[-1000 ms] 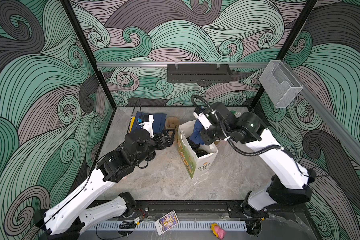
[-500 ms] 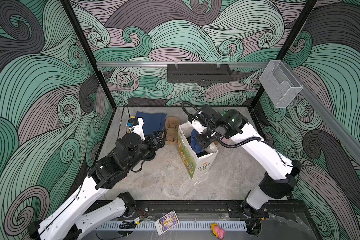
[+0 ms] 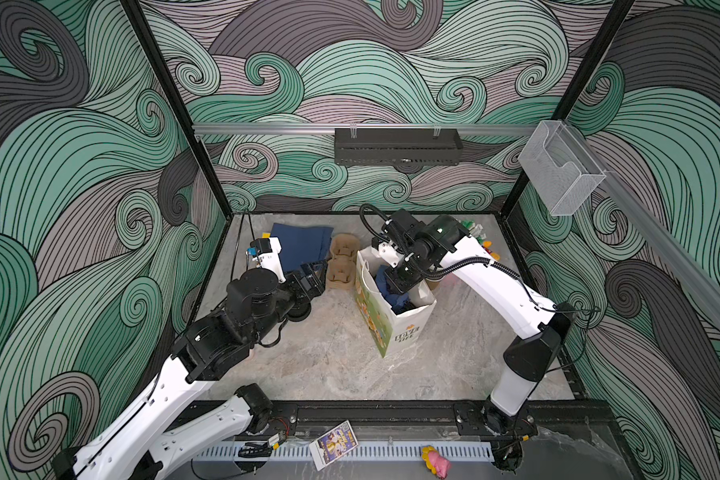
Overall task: Pack the takeout coffee
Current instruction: 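Open the right gripper to drop the napkin into the bag and lift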
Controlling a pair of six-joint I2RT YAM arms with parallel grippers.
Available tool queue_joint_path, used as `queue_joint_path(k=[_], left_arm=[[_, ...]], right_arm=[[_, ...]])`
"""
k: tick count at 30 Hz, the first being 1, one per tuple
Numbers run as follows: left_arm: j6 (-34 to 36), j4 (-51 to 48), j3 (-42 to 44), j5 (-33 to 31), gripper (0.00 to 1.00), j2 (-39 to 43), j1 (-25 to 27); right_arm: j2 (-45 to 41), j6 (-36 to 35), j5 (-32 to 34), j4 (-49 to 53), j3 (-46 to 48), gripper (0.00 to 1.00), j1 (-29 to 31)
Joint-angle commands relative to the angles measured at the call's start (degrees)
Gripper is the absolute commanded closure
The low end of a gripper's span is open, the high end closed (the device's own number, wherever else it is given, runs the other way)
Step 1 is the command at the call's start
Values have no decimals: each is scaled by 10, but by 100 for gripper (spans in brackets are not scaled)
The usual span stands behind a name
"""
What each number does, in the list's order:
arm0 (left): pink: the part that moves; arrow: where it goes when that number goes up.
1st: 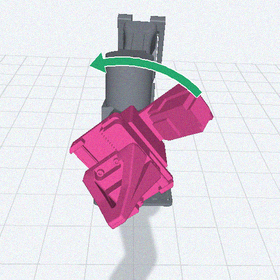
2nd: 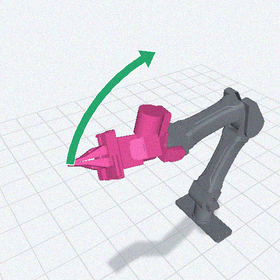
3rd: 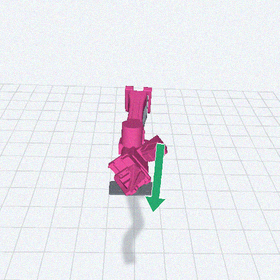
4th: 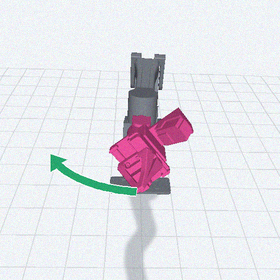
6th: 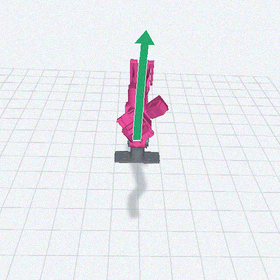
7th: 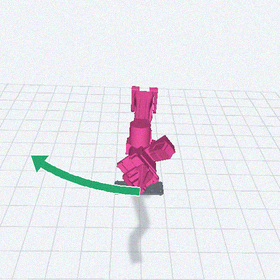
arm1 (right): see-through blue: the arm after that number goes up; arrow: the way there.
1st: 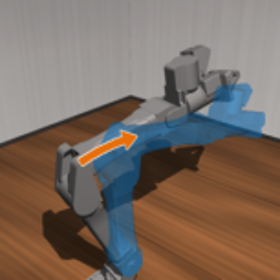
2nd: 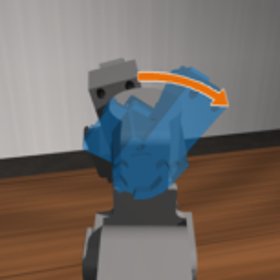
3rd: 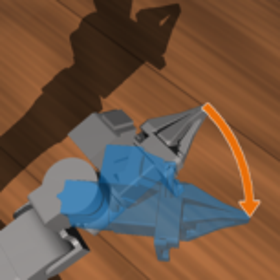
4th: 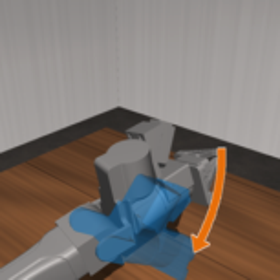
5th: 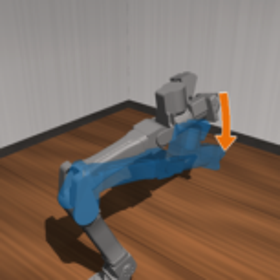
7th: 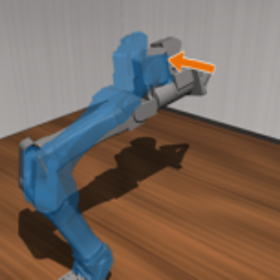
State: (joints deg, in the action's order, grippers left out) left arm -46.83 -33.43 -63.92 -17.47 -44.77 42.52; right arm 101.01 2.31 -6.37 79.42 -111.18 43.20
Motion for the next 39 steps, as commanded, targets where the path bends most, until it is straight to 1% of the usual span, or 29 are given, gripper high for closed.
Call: queue_joint_path(k=[1, 4, 7, 9, 14, 18, 20, 22, 25, 27, 30, 32, 33, 35, 36, 39], left_arm=[[0, -8, -1, -4, 12, 0, -10], [1, -10, -4, 3, 12, -3, -19], [2, -11, -4, 11, 12, -6, -30], [2, -9, -3, 19, 12, -9, -38], [-3, -4, 1, 37, 12, -17, -54], [-7, -5, 11, 47, 13, -20, -76], [-4, -13, 17, 58, 12, -22, -101], [9, -37, 22, 68, 13, -31, -134], [28, -83, 32, 72, 17, -53, -188], [32, -92, 48, 90, 20, -70, -234], [30, -56, 85, 136, 29, -99, -299], [19, -11, 105, 172, 33, -125, -327], [16, 22, 113, 197, 37, -141, -338], [56, 79, 113, 251, 42, -185, -340], [87, 86, 100, 268, 43, -213, -336], [184, 15, 27, 285, 43, -309, -328]], right_arm=[[-20, -3, 19, -4, -13, 59, 0], [-43, 0, 34, -4, -23, 54, 0], [-66, 8, 40, -3, -25, 54, 0], [-76, 14, 41, -2, -12, 56, 0], [-89, 33, 29, -30, 57, 67, 4], [-93, 43, 21, -56, 86, 70, 6], [-102, 45, 29, -66, 84, 70, 6], [-121, 48, 50, -80, 76, 67, 6], [-185, 51, 79, -133, 89, 65, 6], [-237, 51, 89, -178, 118, 62, 6], [-313, 52, 89, -245, 173, 61, 6], [-352, 55, 88, -278, 209, 61, 6], [-370, 57, 90, -290, 225, 61, 6], [-394, 60, 98, -303, 246, 60, 6], [-403, 61, 99, -304, 252, 60, 6], [-421, 62, 104, -297, 264, 60, 6]])
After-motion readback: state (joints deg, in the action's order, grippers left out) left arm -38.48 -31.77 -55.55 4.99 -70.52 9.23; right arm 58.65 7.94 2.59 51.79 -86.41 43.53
